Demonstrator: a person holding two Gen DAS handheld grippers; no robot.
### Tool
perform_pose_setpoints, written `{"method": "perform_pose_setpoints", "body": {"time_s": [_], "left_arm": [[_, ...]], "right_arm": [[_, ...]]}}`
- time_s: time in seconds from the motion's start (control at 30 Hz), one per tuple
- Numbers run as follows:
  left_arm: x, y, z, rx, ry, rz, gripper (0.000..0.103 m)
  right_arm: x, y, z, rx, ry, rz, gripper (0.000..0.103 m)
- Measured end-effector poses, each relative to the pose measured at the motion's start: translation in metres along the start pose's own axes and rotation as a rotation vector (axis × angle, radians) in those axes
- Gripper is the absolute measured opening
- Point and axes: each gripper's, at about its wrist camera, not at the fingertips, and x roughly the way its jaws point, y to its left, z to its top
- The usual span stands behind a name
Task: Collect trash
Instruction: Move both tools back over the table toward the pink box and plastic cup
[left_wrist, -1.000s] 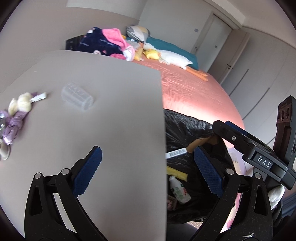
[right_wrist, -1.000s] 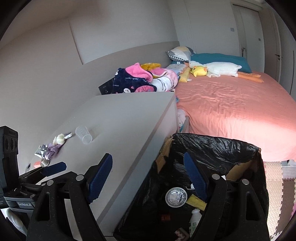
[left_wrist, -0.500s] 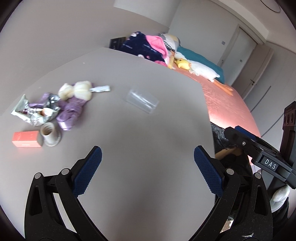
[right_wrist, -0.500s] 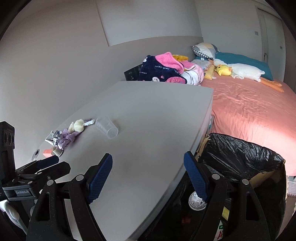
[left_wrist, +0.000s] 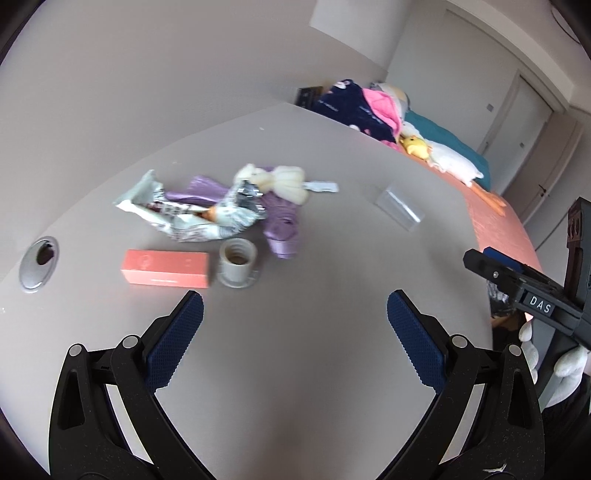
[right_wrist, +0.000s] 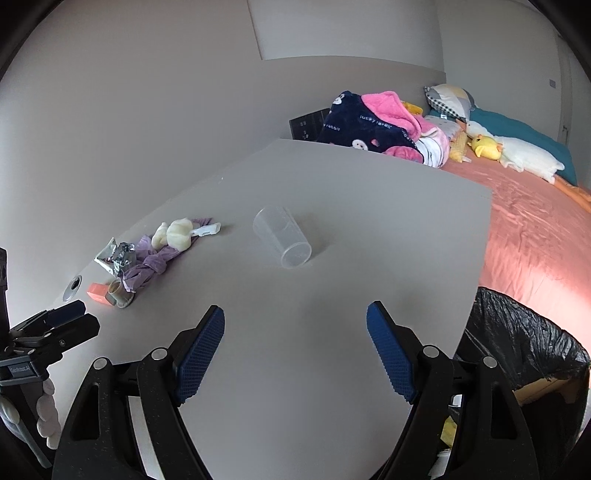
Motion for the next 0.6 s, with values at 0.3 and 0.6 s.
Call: {"method": "perform_pose_setpoints", "body": {"time_s": [0.3,0.6], "left_arm": [[-0.001,0.034,0.001,-0.033,-0.003,0.088,0.096],[0.007,0.061,0.005,-0.061,0.025,0.18,0.096]], "right_arm": [[0.03,0.015,0.018,-0.058,0.028,0.002,0.08],[0.059,0.024,0.03,-0.107,0.063,-0.018,0.08]]}}
